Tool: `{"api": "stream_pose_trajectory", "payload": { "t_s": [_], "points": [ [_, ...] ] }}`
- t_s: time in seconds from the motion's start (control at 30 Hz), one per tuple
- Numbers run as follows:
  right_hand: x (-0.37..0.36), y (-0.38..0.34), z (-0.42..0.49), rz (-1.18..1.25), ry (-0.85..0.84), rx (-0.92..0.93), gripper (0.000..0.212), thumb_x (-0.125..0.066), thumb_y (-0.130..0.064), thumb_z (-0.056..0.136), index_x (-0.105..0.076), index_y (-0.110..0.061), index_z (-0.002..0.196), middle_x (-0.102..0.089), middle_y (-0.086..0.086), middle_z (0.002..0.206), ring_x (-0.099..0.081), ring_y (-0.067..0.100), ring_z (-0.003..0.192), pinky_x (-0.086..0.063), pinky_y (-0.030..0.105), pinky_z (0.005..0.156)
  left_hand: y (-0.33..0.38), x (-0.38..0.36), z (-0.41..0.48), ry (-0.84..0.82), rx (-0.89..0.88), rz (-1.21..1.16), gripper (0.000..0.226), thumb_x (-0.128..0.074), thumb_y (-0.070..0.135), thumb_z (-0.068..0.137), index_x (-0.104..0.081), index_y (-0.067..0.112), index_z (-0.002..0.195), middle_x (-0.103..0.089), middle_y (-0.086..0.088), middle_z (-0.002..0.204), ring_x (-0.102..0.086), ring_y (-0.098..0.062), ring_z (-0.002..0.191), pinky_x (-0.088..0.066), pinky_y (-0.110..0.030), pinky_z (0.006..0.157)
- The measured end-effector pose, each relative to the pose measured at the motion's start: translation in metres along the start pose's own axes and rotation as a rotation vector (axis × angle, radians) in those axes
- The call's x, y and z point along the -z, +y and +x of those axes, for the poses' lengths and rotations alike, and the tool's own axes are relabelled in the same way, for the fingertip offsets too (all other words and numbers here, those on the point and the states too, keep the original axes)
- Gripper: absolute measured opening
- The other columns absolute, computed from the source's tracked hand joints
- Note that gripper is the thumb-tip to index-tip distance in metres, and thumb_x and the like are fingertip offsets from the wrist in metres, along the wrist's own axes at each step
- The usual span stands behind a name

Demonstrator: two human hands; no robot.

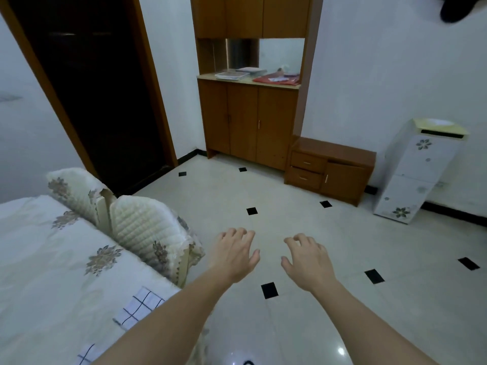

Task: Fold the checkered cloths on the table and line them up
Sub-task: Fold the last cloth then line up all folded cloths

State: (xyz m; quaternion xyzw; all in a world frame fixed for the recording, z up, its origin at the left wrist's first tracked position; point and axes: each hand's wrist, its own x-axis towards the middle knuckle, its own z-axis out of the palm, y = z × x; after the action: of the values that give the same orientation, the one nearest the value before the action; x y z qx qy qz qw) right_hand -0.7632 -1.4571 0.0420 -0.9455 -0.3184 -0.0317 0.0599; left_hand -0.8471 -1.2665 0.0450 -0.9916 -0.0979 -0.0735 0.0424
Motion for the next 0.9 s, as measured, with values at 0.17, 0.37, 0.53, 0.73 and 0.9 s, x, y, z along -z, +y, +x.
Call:
{"api": "stream_pose_trajectory", "payload": {
  "t_s": [0.17, 0.37, 0.53, 0.73, 0.9],
  "points": [
    [-0.005, 0.016, 0.094, -0.015, -0.024, 0.044, 0.045, -0.043, -0.048, 0.096, -0.048, -0.026, 0.135, -0.048, -0.001, 0.135, -0.046, 0.022, 0.124, -0.038, 0.038, 0.099, -0.025, -0.020, 0.087, 0.004, 0.015, 0.011, 0.068, -0.013, 0.059, 0.085, -0.051, 0.021, 0.129, -0.060, -0.002, 0.124, -0.055, -0.025, 0.110, -0.043, -0.040, 0.093],
    [-0.009, 0.028, 0.224, -0.039, -0.037, 0.081, 0.046, -0.042, -0.048, 0.096, -0.046, -0.026, 0.136, -0.048, 0.000, 0.134, -0.045, 0.022, 0.125, -0.036, 0.039, 0.100, -0.066, -0.041, 0.203, 0.055, 0.056, 0.021, 0.065, -0.020, 0.057, 0.087, -0.056, 0.020, 0.125, -0.065, -0.002, 0.114, -0.059, -0.025, 0.101, -0.045, -0.040, 0.085],
    [-0.023, 0.028, 0.307, -0.026, -0.060, 0.124, 0.049, -0.043, -0.048, 0.095, -0.046, -0.026, 0.139, -0.049, 0.001, 0.136, -0.046, 0.023, 0.125, -0.037, 0.039, 0.100, -0.097, -0.055, 0.267, -0.002, 0.083, 0.034, 0.065, -0.016, 0.057, 0.086, -0.053, 0.020, 0.125, -0.061, -0.003, 0.117, -0.057, -0.026, 0.104, -0.044, -0.041, 0.089],
    [-0.046, 0.024, 0.406, -0.021, -0.080, 0.197, 0.048, -0.042, -0.048, 0.096, -0.046, -0.026, 0.138, -0.049, 0.000, 0.134, -0.047, 0.022, 0.123, -0.038, 0.038, 0.099, -0.140, -0.075, 0.340, -0.062, 0.117, 0.101, 0.053, -0.030, 0.055, 0.096, -0.045, 0.019, 0.132, -0.057, -0.004, 0.126, -0.053, -0.026, 0.112, -0.041, -0.041, 0.095],
    [-0.070, 0.024, 0.509, 0.007, -0.093, 0.278, 0.047, -0.042, -0.049, 0.097, -0.045, -0.028, 0.139, -0.049, -0.001, 0.136, -0.047, 0.021, 0.124, -0.038, 0.038, 0.100, -0.175, -0.101, 0.415, -0.091, 0.201, 0.113, 0.052, -0.032, 0.054, 0.098, -0.043, 0.019, 0.135, -0.055, -0.004, 0.130, -0.052, -0.025, 0.115, -0.039, -0.040, 0.097]
  ]
}}
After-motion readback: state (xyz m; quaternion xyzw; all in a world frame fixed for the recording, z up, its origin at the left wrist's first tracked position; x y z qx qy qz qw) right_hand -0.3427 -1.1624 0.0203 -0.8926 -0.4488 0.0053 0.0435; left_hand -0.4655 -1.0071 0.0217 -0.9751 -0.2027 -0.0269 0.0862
